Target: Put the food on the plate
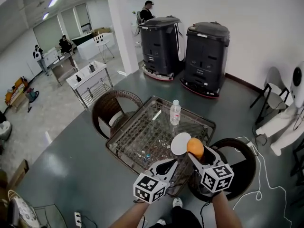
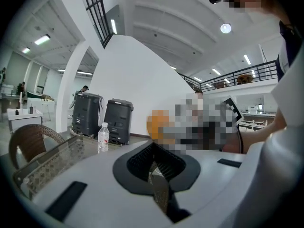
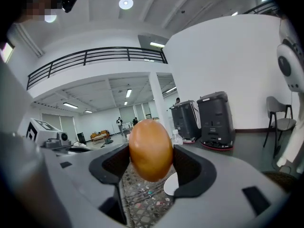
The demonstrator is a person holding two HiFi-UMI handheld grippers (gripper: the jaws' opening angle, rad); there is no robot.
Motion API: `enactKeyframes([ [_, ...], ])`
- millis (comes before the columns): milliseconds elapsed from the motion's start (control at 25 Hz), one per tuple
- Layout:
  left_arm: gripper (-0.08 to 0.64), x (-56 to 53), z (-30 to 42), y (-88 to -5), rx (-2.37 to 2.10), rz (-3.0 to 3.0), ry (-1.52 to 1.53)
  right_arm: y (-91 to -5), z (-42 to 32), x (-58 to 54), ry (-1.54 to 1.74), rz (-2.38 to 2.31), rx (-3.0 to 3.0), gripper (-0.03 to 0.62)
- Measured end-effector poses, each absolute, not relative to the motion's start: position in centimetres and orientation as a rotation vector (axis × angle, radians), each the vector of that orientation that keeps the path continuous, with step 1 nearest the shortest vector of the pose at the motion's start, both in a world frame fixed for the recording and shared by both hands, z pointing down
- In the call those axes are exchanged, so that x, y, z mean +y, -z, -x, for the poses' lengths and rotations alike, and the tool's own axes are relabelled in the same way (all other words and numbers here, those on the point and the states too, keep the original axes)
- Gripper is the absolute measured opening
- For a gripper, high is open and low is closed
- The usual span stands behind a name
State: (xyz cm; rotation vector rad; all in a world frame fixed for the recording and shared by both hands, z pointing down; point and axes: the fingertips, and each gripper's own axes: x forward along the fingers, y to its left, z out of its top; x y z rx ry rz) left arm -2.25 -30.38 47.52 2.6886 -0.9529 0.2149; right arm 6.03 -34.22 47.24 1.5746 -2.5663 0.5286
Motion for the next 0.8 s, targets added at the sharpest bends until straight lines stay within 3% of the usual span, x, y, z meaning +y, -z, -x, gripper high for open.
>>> enactKeyframes([
  [800,0.008,-40.4,0.5,-59.0,-1.037,-2.485,-0.416,-67.4,-5.8,-46.9,-0.808,-1.258,-2.312,0.295],
])
